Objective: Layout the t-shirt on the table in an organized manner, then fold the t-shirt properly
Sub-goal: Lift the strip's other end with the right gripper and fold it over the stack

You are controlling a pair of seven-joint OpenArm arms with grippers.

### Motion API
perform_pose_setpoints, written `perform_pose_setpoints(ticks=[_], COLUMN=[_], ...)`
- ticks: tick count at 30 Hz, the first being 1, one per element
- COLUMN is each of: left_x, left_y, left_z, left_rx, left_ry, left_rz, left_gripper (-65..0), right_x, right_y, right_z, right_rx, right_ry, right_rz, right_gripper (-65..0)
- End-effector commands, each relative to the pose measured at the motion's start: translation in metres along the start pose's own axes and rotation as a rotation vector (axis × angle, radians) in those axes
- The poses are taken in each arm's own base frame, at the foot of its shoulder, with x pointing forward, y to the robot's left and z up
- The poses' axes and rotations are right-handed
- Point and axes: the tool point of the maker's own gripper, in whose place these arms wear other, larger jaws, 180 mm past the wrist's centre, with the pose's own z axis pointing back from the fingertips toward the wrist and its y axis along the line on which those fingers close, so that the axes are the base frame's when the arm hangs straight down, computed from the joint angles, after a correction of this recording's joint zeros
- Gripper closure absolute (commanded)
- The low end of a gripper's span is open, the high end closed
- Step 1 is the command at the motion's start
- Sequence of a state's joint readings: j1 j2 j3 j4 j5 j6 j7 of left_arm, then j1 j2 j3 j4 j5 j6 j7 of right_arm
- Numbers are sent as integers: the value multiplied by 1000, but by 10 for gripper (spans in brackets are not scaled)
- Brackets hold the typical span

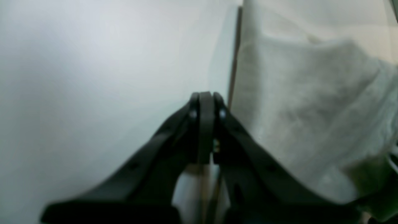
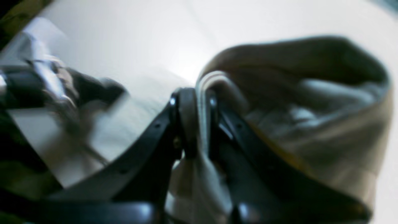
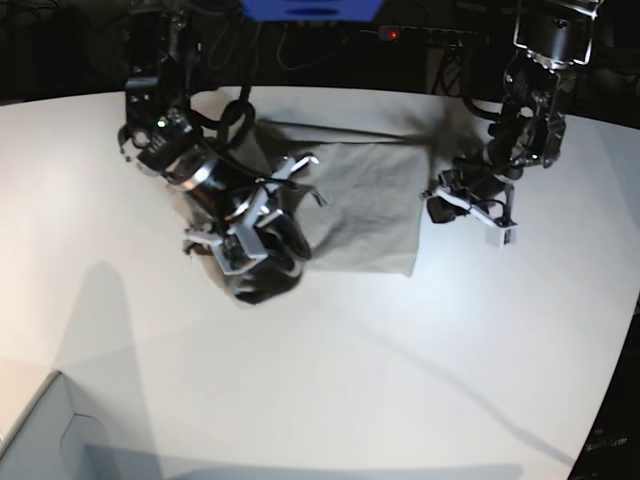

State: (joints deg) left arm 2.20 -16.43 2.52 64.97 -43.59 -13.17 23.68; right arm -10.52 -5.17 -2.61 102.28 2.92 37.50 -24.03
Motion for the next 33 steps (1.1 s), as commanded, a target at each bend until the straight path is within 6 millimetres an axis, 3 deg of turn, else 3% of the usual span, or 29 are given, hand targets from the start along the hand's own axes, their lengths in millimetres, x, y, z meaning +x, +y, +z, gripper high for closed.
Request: perform_pose_setpoints(ticks=[1, 6, 13, 26, 33], left_x=[8, -1, -5, -5, -17], left_y=[-6, -15, -12, -13, -22], left_z=[0, -4, -2, -2, -4], left_rx=[-20, -39, -36, -37, -57], left_ry=[-14, 11, 23, 21, 55], left_rz=[-21, -37, -40, -41, -63], left_gripper=[-10, -10, -10, -11, -133], right_x=[15, 12, 6, -14, 4], right_y=[1, 31, 61, 73, 84], right_z=[-6, -38, -70, -103, -112], right_rx=[6, 121, 238, 277, 306], right_ry=[-48, -20, 28, 114, 86], right_rz=[-3, 12, 47, 32, 62], right_gripper=[0, 0, 0, 0, 0])
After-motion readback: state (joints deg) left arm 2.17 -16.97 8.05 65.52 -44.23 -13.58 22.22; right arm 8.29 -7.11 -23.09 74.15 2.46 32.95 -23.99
